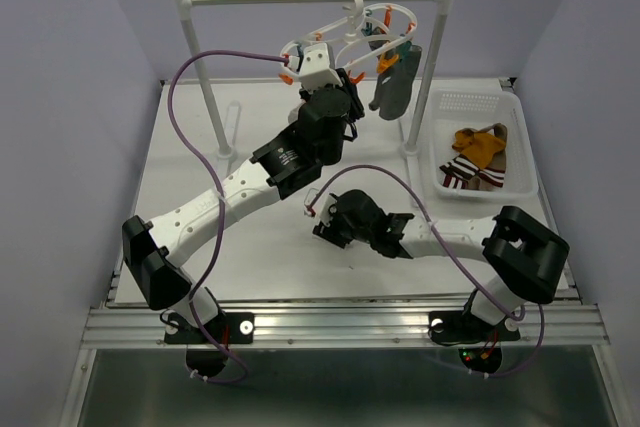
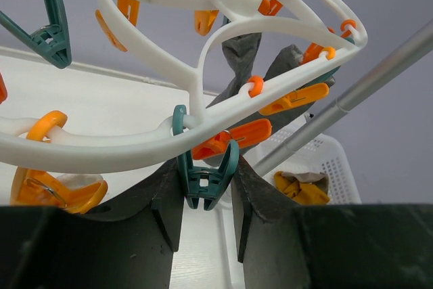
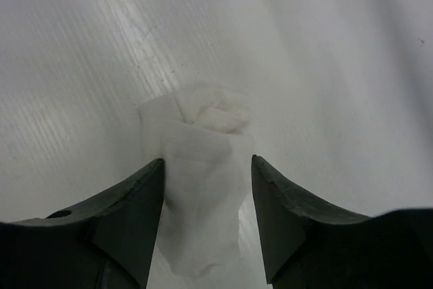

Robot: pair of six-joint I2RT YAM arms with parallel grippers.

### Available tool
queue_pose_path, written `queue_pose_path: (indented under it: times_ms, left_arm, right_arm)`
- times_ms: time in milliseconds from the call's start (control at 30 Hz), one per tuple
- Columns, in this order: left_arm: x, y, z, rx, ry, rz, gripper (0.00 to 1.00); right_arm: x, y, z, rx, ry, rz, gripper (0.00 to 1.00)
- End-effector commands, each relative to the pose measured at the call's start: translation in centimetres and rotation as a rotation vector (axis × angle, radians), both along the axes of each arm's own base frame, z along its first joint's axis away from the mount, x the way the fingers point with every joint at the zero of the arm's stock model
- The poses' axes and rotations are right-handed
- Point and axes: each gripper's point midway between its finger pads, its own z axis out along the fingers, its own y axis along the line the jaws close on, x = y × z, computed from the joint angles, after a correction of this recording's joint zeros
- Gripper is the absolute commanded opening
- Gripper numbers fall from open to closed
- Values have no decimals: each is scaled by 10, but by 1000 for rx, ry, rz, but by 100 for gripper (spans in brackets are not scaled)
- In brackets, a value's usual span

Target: Clip the socks to the hanger

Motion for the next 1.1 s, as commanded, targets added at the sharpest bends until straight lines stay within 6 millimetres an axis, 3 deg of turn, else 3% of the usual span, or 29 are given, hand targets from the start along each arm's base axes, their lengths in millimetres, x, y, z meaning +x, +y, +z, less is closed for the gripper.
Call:
queue_pose_path:
  times_ms: [0,67,133,267,400,500,633,833,967,1067]
  left_arm:
    - [-2,12,19,-42,-39,35,0]
    - [-3,13,21,-48,-41,35,0]
    - [-3,13,21,-51,-41,33,0]
    - [-4,13,24,-68,-42,29,0]
    - [-5,11,26,-84,-43,20,0]
    - [-5,9,31,-104,-51,6,0]
    - [-7,3,34,-129,-49,-20,0]
    - [-8,5,34,-198,-28,-6,0]
    - [-9,4,36,-224,-24,-9,0]
    - [-9,4,35,-246,-14,-1,0]
  right_arm:
    - [21,11,19,45,-63,-65,46]
    - [24,11,20,47,-68,-83,24]
    - [27,9,23,50,-84,-105,12]
    - [33,2,46,94,-141,-149,1]
    - [42,-8,99,266,-266,-230,1]
    - [57,-34,139,394,-357,-383,1]
    - [72,-62,176,539,-400,-490,1]
    - [81,-85,234,709,-481,-536,1]
    - [88,-93,264,757,-547,-540,1]
    - [97,-94,273,761,-566,-527,1]
